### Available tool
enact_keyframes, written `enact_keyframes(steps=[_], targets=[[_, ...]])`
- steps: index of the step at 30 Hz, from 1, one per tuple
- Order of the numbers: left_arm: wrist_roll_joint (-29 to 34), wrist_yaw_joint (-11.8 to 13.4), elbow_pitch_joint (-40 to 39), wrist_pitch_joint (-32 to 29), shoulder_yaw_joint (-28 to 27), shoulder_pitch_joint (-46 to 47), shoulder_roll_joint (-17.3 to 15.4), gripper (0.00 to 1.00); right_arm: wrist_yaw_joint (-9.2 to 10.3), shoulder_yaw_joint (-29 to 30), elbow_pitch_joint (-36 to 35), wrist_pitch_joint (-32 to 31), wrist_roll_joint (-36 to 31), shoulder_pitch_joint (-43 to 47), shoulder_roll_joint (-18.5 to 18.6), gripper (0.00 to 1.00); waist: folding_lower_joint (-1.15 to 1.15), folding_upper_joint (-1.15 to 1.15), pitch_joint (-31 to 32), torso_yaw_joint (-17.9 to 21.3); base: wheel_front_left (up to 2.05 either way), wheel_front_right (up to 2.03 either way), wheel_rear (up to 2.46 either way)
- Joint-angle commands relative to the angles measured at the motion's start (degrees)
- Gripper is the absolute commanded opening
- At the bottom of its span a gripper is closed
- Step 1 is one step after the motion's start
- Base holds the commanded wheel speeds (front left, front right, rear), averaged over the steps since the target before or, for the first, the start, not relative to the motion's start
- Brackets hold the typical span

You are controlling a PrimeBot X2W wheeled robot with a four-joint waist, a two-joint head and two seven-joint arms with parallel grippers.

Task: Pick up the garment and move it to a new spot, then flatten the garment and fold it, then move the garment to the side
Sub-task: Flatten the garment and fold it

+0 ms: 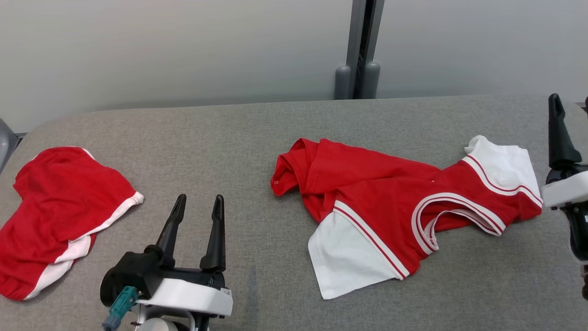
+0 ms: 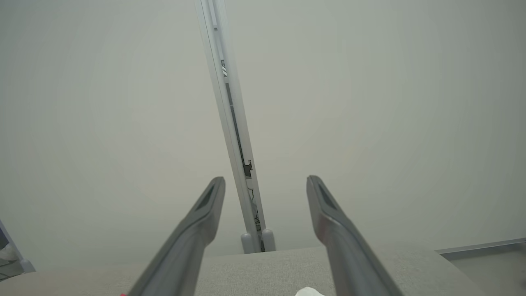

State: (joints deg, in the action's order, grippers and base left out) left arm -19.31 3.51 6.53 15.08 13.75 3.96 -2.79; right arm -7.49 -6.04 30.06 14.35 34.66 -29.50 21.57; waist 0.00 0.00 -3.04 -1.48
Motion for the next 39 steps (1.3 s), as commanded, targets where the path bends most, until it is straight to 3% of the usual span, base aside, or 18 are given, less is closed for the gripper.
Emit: enact_keyframes(steps=[1,7,15,18,24,32,39], targets=[[-0.2,-0.2,-1.2,0.1,-0.8,-0.5,-0.2,1.0,-0.01,-0.6,-5.0,0.6,-1.7,3.2,-0.1,1.0,0.0,0.0,0.5,0.8,0.0,0.0,0.0],[-0.3,0.2,-2.2,0.1,-1.5,-1.0,-0.2,1.0,-0.01,-1.3,-17.2,0.9,-10.3,12.4,-3.1,1.0,0.0,0.0,0.7,1.4,0.0,0.0,0.0],[-0.1,0.0,-1.4,0.1,-0.6,-1.8,-0.2,1.0,-0.01,-1.3,-21.9,0.9,-16.5,21.5,-7.7,1.0,0.0,0.0,0.1,0.8,0.0,0.0,0.0],[0.2,-0.2,-0.8,0.1,-0.1,-2.0,-0.2,1.0,-0.01,-3.3,-22.6,0.9,-18.5,23.8,-7.7,1.0,0.0,0.0,-0.4,0.4,0.0,0.0,0.0],[0.3,-0.4,0.1,0.1,0.6,-1.5,-0.2,1.0,-0.01,-6.6,-21.1,0.9,-19.9,26.7,-8.5,1.0,0.0,0.0,-1.0,-0.7,0.0,0.0,0.0],[0.3,-0.7,0.9,0.1,1.2,-0.6,-0.2,1.0,0.0,-13.2,-12.4,-1.8,-18.1,27.3,-8.7,1.0,0.0,0.0,-1.8,-2.7,0.0,0.0,0.0],[0.0,-0.8,1.4,0.1,1.8,-0.3,-0.2,1.0,0.0,-13.0,-4.0,-1.5,-20.0,24.2,-10.1,1.0,0.0,0.0,-3.0,-4.2,0.0,0.0,0.0]])
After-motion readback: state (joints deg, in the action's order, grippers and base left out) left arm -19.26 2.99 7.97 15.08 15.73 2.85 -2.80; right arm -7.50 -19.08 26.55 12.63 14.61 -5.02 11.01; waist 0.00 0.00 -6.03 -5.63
